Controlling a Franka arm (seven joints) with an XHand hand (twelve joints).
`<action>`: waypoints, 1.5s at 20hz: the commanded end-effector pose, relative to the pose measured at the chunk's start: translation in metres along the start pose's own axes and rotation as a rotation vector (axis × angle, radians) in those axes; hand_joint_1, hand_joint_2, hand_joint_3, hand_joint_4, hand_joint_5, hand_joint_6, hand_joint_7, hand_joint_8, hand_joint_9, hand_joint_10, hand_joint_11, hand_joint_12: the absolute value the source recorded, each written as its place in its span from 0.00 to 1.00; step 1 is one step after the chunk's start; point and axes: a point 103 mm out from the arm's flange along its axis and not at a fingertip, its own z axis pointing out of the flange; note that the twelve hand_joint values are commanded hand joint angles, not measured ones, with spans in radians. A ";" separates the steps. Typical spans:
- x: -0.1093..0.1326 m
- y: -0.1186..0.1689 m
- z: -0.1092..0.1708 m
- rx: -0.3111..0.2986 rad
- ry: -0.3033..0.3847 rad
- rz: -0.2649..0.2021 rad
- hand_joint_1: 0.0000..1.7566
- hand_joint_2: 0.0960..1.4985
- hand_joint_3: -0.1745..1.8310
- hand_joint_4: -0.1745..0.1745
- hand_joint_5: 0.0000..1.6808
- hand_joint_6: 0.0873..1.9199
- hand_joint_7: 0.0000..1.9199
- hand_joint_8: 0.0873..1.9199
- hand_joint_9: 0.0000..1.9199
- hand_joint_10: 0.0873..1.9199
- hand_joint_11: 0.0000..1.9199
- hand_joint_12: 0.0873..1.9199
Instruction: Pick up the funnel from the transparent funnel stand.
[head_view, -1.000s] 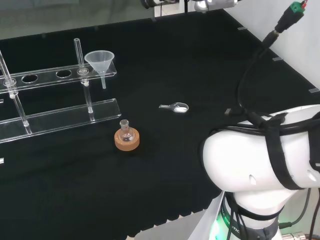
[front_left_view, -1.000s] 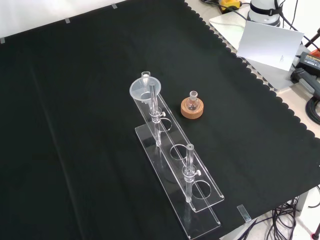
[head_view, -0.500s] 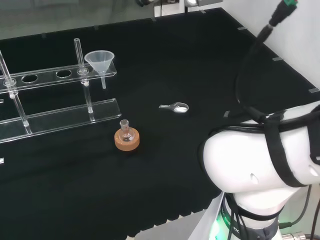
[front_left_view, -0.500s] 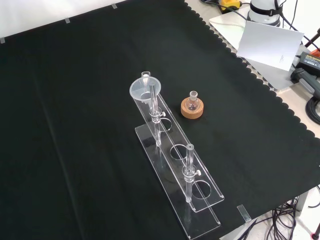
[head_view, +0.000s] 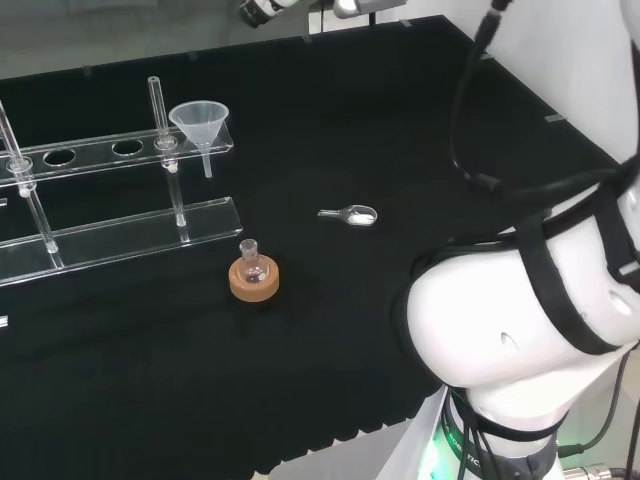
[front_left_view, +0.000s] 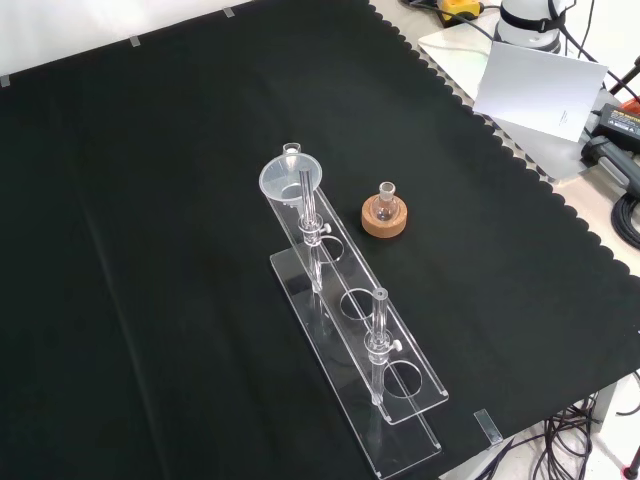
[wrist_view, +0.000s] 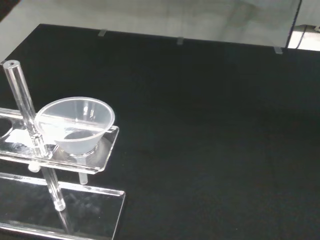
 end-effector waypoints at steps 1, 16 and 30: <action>0.018 0.024 0.010 0.039 -0.005 -0.053 0.34 0.41 0.11 0.53 0.07 0.00 0.10 0.25 0.00 0.27 0.00 0.61; 0.028 0.045 0.045 0.176 -0.045 -0.073 0.34 0.41 0.11 0.53 0.07 0.00 0.06 0.23 0.00 0.25 0.00 0.55; 0.048 0.075 0.072 0.342 -0.078 -0.121 0.28 0.39 0.09 0.53 0.00 0.00 0.00 0.12 0.00 0.07 0.00 0.36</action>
